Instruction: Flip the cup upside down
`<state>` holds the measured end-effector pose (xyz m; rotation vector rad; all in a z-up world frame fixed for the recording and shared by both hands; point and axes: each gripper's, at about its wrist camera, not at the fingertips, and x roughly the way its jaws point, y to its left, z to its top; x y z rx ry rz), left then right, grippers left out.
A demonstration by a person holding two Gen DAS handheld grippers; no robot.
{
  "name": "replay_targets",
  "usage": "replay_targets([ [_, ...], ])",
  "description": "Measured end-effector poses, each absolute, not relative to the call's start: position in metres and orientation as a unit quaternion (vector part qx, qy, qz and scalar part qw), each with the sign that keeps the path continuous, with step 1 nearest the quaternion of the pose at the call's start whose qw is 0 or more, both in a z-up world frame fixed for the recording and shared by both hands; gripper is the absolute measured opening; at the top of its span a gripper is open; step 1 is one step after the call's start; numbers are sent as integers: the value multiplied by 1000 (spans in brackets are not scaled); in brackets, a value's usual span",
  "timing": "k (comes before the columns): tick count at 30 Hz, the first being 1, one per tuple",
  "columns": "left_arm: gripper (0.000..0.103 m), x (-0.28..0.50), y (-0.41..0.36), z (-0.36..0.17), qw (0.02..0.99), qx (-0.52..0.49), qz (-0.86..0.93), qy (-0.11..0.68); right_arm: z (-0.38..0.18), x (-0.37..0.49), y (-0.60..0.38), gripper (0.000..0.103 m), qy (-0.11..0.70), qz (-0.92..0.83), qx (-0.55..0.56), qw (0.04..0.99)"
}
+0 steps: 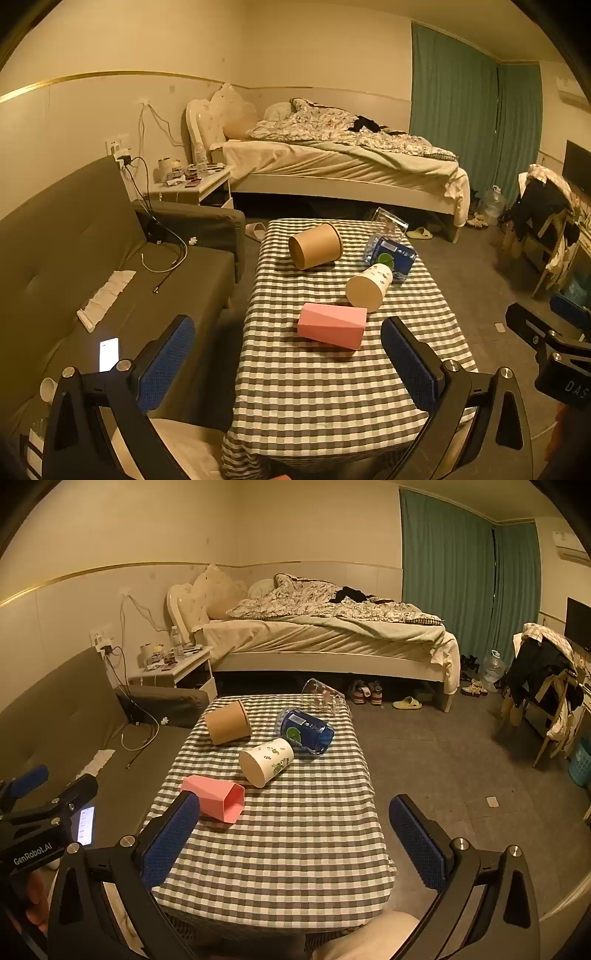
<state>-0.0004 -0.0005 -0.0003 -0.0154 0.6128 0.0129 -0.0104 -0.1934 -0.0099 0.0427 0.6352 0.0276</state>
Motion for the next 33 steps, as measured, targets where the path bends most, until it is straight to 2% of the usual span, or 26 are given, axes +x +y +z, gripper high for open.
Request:
replay_targets([
  [33, 103, -4, 6, -15, 949, -10, 10, 316, -21, -12, -187, 103, 319, 15, 14, 948],
])
